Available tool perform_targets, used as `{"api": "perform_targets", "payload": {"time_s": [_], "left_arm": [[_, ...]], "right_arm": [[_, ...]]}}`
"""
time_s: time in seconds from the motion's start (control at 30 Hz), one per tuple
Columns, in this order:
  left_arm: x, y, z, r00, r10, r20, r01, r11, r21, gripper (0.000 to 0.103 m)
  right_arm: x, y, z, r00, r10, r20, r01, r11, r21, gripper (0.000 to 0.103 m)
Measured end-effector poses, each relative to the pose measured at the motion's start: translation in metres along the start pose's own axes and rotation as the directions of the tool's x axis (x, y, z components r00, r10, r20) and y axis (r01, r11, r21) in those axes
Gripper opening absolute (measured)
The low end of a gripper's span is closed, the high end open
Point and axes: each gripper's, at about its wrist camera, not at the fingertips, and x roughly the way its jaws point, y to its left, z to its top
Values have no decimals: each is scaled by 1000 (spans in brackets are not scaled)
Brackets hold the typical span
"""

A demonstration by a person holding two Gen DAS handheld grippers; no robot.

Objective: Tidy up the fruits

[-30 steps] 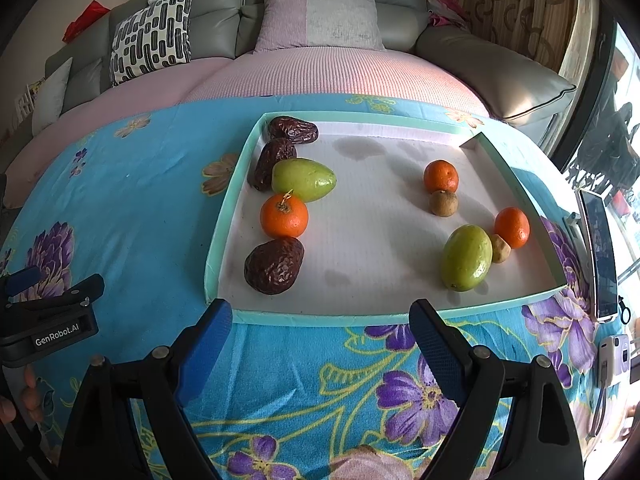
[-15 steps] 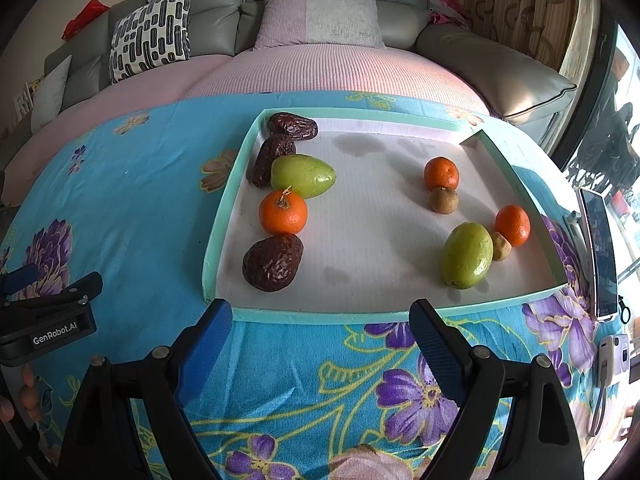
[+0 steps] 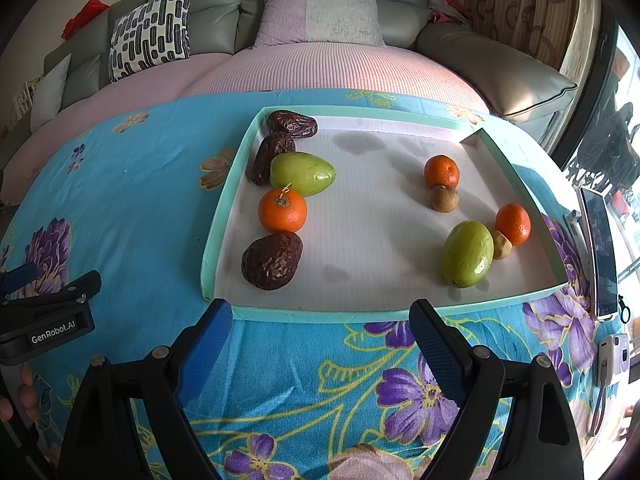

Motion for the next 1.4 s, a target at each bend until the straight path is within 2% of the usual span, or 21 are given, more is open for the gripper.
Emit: {"api": "perform_targets", "payload": {"time_s": [1.4], "left_arm": [[-1,0,-2,1000,23,2,-23,1000,6,103]], "right_arm": [[2,-1,-4,1000,-3,-13,3,1000,-4,91]]}}
